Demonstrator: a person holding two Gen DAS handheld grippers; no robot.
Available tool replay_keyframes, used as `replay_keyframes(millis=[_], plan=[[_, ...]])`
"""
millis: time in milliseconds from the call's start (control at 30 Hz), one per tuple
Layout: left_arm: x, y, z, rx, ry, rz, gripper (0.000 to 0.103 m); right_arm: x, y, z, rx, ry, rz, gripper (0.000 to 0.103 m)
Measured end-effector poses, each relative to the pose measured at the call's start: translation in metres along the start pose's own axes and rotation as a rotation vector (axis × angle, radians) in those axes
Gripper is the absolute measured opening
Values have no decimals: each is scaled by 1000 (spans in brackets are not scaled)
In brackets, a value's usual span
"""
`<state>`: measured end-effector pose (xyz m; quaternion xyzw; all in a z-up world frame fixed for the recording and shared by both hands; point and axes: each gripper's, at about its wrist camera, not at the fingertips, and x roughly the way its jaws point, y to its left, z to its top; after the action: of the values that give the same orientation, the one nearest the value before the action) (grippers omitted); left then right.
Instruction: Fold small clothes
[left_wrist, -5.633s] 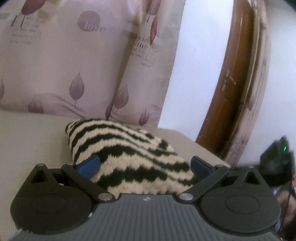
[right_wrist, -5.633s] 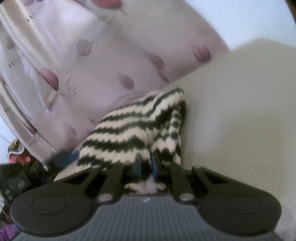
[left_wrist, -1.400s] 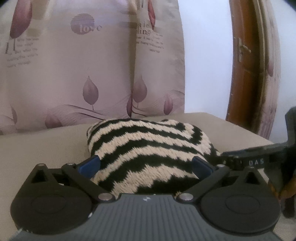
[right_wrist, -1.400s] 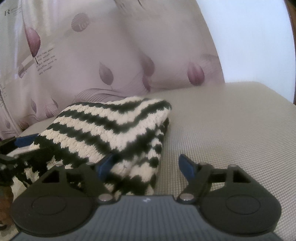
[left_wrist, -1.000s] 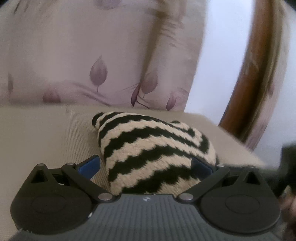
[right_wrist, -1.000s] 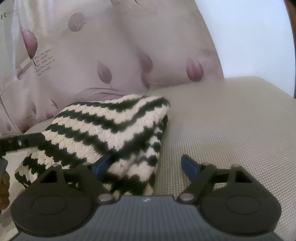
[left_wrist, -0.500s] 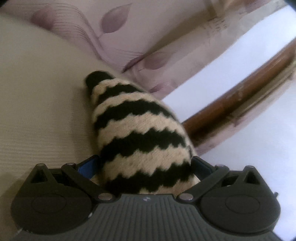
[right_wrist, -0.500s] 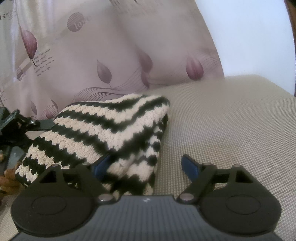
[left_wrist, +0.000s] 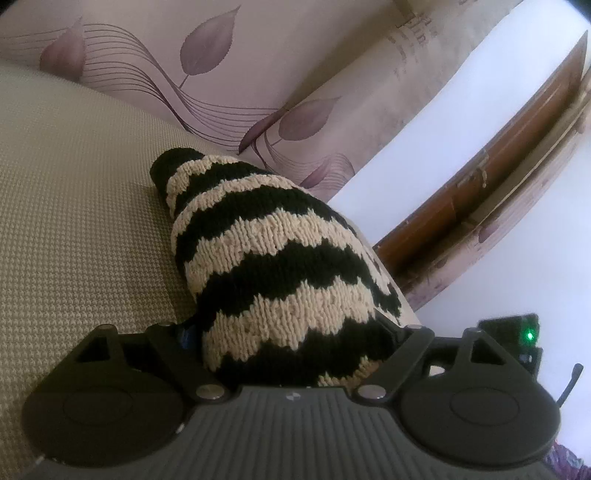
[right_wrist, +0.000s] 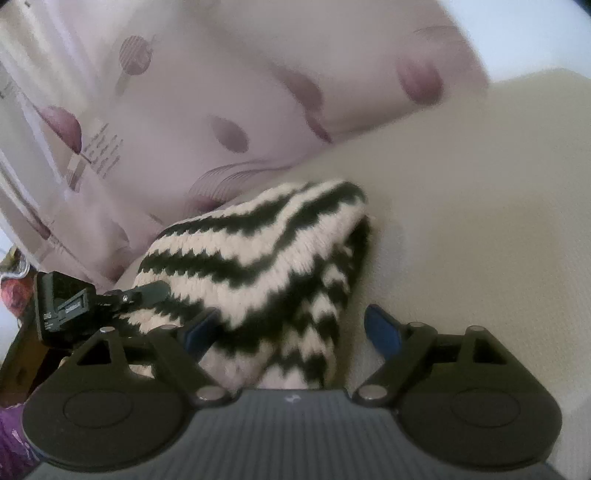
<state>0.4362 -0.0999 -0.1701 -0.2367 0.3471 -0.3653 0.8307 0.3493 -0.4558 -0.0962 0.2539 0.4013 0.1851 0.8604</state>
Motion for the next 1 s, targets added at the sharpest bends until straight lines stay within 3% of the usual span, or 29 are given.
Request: replay_keyframes(millis=[167,333,800,867,933,1000], plan=[[-3,-3,-4,13,-6,4,86,18,2,7,11,27,66,84],[0,-4,-6,32,-4,5,89,15,-9,7,60,47,131,71],[5,-9,-5,52,-9,14,92,28,-6,12,33,68,162,71],[6,-13,-6,64,-14,32,90,27,-2,10,10,60,148,66],[5,-20,-8,94,-24,64,86,23,5,7,-43,47,131,55],[5,-27,-9,136,-35,95,83,20,12,3,-83,31,113,54]])
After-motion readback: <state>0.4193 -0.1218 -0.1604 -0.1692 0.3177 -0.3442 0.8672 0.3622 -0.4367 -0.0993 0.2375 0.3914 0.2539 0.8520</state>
